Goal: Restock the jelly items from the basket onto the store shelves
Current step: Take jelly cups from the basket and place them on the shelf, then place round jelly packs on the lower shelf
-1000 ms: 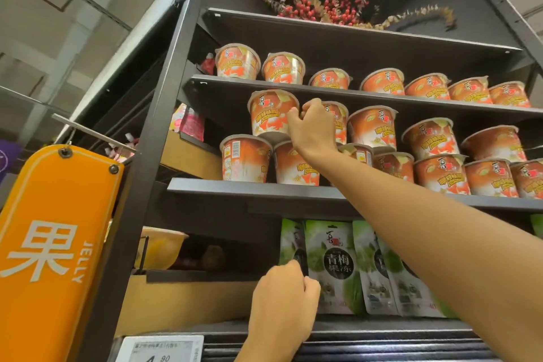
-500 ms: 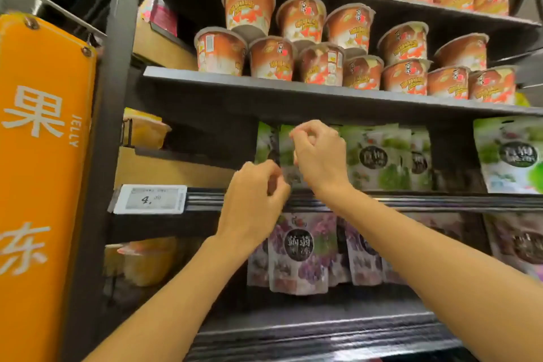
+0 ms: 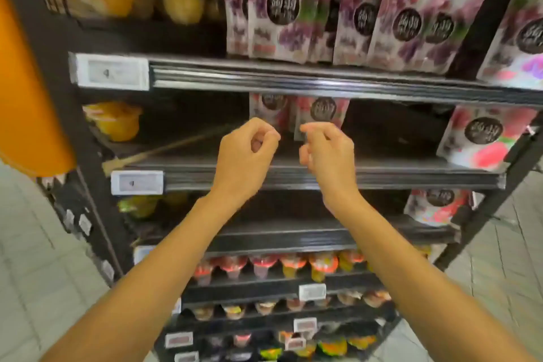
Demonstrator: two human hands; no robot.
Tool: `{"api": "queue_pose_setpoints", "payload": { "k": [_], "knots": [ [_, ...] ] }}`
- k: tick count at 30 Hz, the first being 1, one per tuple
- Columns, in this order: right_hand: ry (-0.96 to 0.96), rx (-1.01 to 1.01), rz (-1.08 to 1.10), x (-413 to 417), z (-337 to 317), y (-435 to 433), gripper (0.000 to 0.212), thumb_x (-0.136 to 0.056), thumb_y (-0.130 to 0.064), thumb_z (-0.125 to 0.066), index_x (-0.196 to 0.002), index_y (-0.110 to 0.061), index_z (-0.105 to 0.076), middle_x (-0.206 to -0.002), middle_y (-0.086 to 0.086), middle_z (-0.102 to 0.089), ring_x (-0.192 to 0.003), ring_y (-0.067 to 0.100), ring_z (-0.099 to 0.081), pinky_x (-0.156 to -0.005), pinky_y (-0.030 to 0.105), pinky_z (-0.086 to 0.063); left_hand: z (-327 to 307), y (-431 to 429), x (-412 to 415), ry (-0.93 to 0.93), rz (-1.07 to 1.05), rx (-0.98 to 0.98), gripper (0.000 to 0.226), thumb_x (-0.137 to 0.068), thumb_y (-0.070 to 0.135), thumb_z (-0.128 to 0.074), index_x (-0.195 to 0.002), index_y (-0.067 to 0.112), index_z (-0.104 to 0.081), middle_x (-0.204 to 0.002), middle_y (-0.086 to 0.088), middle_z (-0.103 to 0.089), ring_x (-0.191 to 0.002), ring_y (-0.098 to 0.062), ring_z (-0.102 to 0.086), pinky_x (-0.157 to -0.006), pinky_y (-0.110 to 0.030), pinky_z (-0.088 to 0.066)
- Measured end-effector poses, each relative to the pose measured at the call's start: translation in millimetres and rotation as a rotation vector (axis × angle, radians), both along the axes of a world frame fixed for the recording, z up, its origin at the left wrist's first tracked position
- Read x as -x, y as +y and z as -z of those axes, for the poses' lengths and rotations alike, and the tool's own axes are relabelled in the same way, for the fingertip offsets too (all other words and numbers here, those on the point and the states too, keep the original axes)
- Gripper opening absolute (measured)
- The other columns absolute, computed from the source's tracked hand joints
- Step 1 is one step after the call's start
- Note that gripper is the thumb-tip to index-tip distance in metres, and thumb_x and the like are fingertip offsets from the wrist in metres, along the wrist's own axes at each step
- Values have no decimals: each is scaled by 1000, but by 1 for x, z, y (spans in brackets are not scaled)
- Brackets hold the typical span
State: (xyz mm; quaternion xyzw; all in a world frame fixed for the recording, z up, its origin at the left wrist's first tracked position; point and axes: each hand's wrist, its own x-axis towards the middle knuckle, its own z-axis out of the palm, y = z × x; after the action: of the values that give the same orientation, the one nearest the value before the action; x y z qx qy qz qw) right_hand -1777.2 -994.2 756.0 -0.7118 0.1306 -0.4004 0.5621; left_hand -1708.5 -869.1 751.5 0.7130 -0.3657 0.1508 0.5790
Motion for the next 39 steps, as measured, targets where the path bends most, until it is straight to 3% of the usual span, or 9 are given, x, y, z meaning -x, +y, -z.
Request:
{"api": "queue_pose_setpoints", "payload": {
  "k": [5,11,14,17,21,28,32,35,39],
  "knots": [
    [546,-91,-96,61,200,-35,23,-93,-17,-54,-76,-16,-69,-48,-8,-60,-44,4,-50,-48,22,-42,201,-4,54,510,-26,-200,14,-94,8,-53,-92,12,-66,-79,2,-66,-69,2,-59,-63,-10,-42],
    [836,-451,-107,161,401,-60,27,-95,1,-55,-69,-4,-57,-50,-5,-56,-45,6,-52,-48,21,-44,418,-3,156,985,-187,-380,15,-93,-6,-54,-91,-3,-69,-84,-17,-66,-75,-19,-60,-71,-35,-45],
    [1016,-441,-100,192,475,-65,38,-96,-2,-53,-60,-10,-57,-52,2,-56,-53,15,-53,-57,27,-44,492,0,199,1189,-304,-385,20,-89,-12,-56,-81,1,-68,-68,-7,-65,-64,-4,-61,-66,-21,-47],
    [1125,-563,-82,207,535,-70,27,-94,9,-47,-77,-1,-66,-70,14,-60,-63,24,-55,-62,32,-45,548,-8,225,1362,-349,-383,27,-90,-10,-56,-69,4,-64,-67,-10,-62,-59,-13,-56,-64,-29,-41],
    [1240,-574,-108,199,608,-76,15,-95,3,-50,-93,0,-64,-71,7,-58,-59,11,-55,-50,14,-43,622,-26,228,1516,-417,-329,34,-92,-10,-55,-63,9,-57,-66,-8,-56,-69,-21,-50,-65,-30,-40],
    [1492,-430,-193,173,775,-104,16,-96,-6,-50,-95,-2,-66,-94,22,-65,-85,33,-64,-73,39,-55,774,-85,207,1456,-349,-439,12,-94,6,-58,-89,5,-69,-80,-15,-66,-74,-28,-60,-68,-34,-48],
    [1525,-49,-334,165,855,-126,26,-96,-17,-52,-115,-10,-69,-115,10,-70,-108,26,-65,-88,29,-48,859,-111,192,1298,-226,-527,24,-90,-2,-61,-76,18,-57,-80,3,-58,-75,-14,-53,-58,-12,-42],
    [1504,175,-463,151,910,-135,31,-97,-14,-50,-123,-3,-62,-125,16,-64,-115,29,-60,-96,33,-47,914,-122,179,1095,-162,-788,28,-87,13,-68,-68,18,-49,-73,0,-55,-67,-13,-51,-58,-25,-35],
    [1575,648,-536,131,953,-124,44,-102,-24,-42,-137,3,-46,-144,24,-44,-132,39,-42,-109,45,-35,963,-125,162,980,-60,-1048,35,-87,38,-64,-96,4,-62,-97,-16,-69,-96,-30,-65,-73,-34,-47]
  ]
}}
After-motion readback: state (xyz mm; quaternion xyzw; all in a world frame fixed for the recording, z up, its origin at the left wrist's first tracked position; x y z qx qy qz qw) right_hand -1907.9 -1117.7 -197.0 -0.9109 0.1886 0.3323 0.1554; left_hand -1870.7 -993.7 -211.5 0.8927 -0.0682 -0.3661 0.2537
